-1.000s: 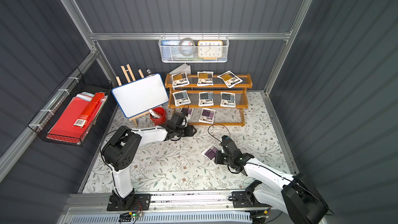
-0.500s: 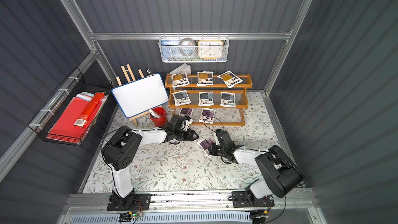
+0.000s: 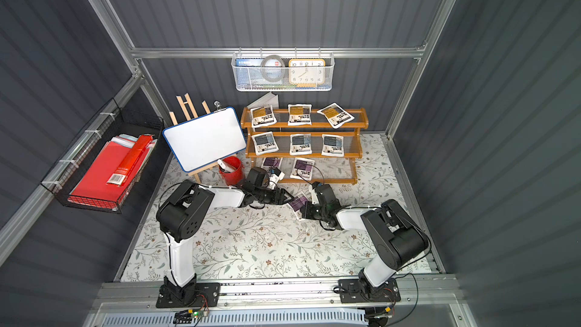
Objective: Place the bagged coffee beans on the shelf by color
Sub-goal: Pick up the bagged coffee beans at the center of the board.
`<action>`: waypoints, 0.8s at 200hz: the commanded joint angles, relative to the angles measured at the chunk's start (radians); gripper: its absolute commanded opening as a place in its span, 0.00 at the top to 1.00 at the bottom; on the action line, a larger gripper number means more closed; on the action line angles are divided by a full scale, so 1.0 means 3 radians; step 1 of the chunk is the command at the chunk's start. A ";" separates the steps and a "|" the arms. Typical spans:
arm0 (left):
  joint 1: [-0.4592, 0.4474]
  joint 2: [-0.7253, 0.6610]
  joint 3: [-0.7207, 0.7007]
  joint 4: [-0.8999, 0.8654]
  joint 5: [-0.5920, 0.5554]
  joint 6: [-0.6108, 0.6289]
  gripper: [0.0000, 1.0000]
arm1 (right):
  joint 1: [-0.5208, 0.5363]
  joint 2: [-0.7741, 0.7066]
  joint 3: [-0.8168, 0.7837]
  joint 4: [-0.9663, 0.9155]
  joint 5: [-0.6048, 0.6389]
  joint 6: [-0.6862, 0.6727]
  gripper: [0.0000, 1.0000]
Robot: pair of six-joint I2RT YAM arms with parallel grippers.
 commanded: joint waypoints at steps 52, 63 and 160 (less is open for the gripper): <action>-0.0007 0.0300 -0.0021 -0.0379 0.0031 0.0066 0.58 | -0.0008 0.0231 0.0061 -0.0287 0.0129 -0.0042 1.00; -0.0005 0.0294 -0.0030 -0.0382 0.0052 0.0070 0.63 | -0.0011 0.0252 0.0072 -0.0278 0.0129 -0.0038 1.00; 0.0021 0.0124 -0.0184 -0.0210 0.0058 0.0043 1.00 | -0.0069 -0.0042 0.0012 -0.0252 0.0174 0.0078 0.78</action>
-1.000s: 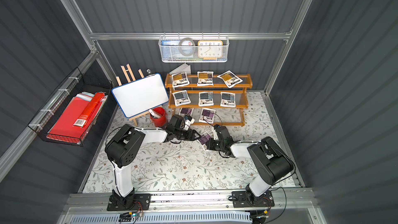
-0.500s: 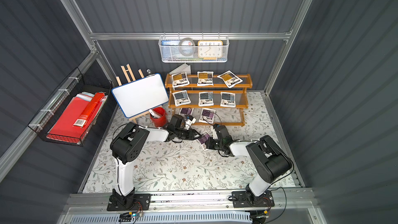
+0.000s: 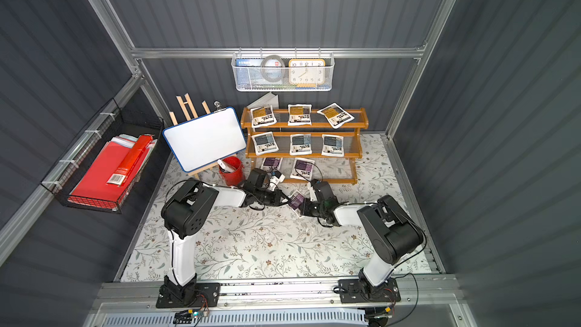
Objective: Place the bagged coffee beans on the shelf by color
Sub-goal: Pick up the bagged coffee beans at the center of the board.
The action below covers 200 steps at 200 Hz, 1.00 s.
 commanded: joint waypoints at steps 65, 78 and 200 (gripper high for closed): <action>0.0136 -0.0352 -0.0434 0.0366 0.0266 -0.0290 1.00 | -0.0494 -0.0954 -0.0675 -0.0284 -0.0150 0.0097 0.57; 0.0140 -0.0410 -0.0445 0.0481 0.0288 -0.0382 1.00 | -0.0539 -0.0972 -0.0706 -0.0214 -0.0329 0.0113 0.57; 0.0143 -0.0497 -0.0564 0.1040 0.0392 -0.0752 1.00 | -0.0542 -0.0426 -0.0553 0.0750 -0.1126 0.0556 0.58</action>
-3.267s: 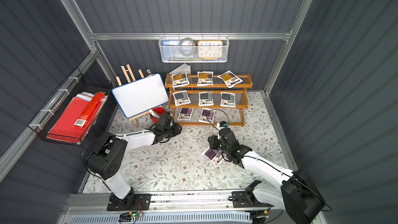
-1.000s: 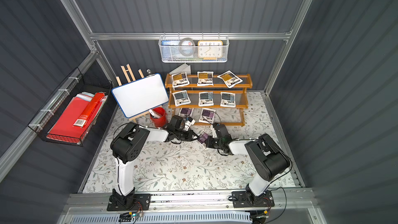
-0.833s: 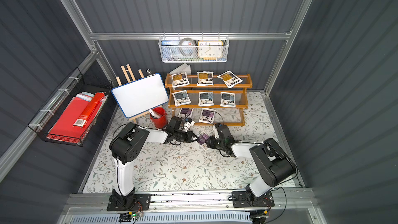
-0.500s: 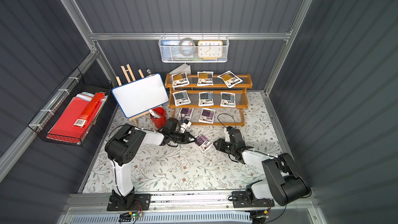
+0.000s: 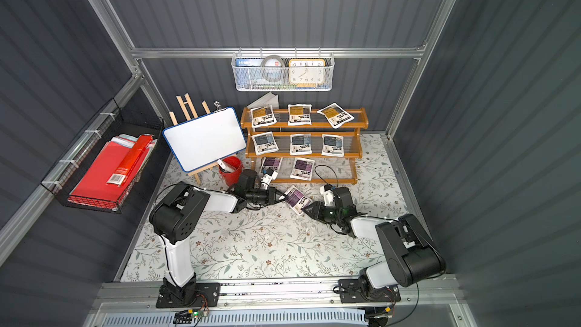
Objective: Place the bagged coffee beans on the shelf by color
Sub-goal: Pick up the bagged coffee beans at the center of the board.
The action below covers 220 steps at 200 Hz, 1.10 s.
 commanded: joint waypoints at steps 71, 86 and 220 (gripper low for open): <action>0.0002 -0.0156 0.0001 0.0006 0.0087 0.0013 1.00 | -0.0004 0.0250 0.0068 0.0852 -0.0010 0.0458 1.00; 0.0004 -0.0166 0.0011 -0.0066 0.0035 0.0038 1.00 | -0.0004 0.0194 0.0063 0.0784 0.0062 0.0404 1.00; 0.0002 -0.0447 0.0243 -0.0963 -0.1122 0.0250 0.62 | -0.0656 -0.0062 0.0319 0.0408 0.0293 0.0199 1.00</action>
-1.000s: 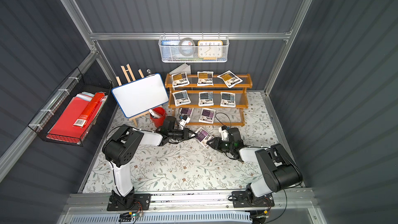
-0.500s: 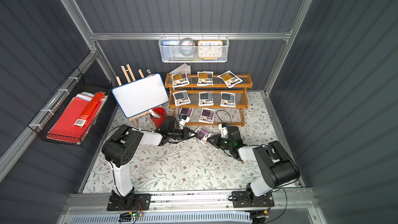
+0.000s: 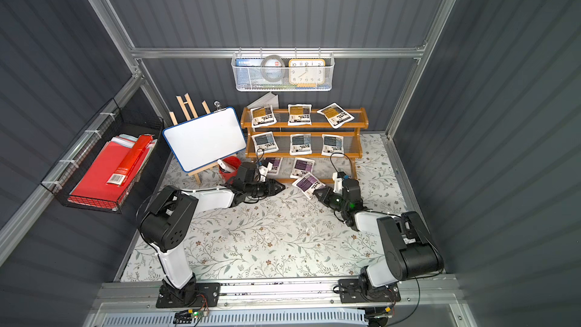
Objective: Place the bagged coffee beans on the shelf by color
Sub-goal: Pick up the bagged coffee beans at the center of the board, then place the bagged coffee beans on the shelf.
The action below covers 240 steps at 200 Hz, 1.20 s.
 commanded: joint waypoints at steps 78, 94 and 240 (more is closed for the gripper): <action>0.0003 -0.0020 0.0142 -0.0911 -0.1526 0.0170 0.62 | -0.0675 0.0598 0.0439 0.0253 0.0268 0.0477 1.00; 0.0003 -0.0017 0.0154 -0.0938 -0.1595 0.0156 0.61 | -0.0676 0.0749 0.0581 0.0235 0.0293 0.0524 1.00; 0.0177 -0.0032 0.0141 -0.0891 -0.1683 0.0226 0.60 | -0.0714 0.1255 0.0928 0.0362 0.0469 0.0793 0.51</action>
